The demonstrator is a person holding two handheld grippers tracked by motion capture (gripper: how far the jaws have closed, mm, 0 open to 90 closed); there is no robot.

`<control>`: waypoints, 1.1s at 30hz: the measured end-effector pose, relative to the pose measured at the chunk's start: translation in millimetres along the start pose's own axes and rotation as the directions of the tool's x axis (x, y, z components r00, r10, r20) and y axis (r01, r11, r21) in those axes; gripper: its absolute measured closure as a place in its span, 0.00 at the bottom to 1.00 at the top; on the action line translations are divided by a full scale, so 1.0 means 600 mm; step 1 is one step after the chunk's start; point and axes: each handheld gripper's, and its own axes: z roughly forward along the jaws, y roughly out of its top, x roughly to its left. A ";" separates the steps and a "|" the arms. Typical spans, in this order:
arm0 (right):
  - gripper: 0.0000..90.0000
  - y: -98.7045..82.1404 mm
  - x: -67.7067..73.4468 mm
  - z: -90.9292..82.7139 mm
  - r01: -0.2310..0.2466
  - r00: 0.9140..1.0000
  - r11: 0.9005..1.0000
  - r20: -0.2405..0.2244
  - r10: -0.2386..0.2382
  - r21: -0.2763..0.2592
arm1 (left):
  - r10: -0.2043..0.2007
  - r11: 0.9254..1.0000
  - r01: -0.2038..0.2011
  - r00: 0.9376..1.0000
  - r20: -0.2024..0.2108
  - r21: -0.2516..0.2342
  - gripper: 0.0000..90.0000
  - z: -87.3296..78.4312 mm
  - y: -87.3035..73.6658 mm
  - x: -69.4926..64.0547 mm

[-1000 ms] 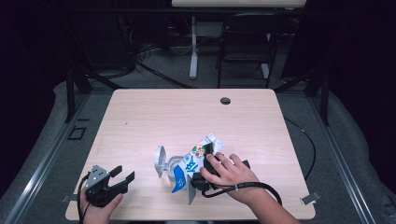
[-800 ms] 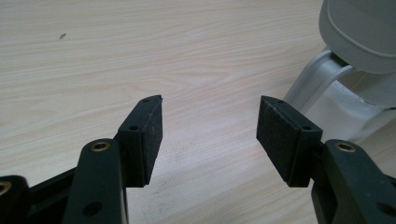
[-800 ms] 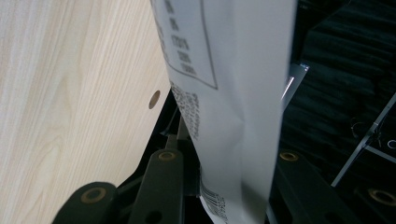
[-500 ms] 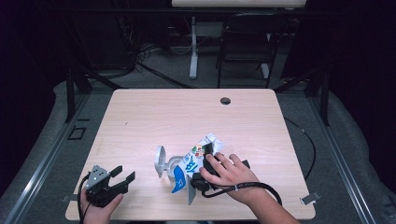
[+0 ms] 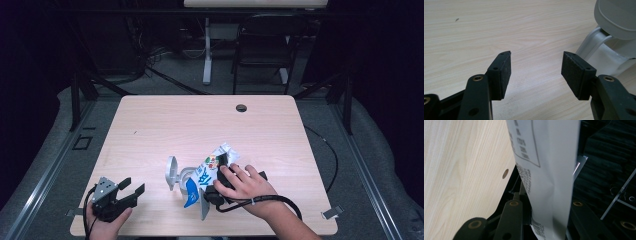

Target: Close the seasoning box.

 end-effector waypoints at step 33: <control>0.84 0.000 -0.005 -0.001 0.019 1.000 1.000 0.011 -0.019 -0.001 | 0.000 1.000 0.000 1.000 0.001 0.002 0.46 -0.003 0.001 0.001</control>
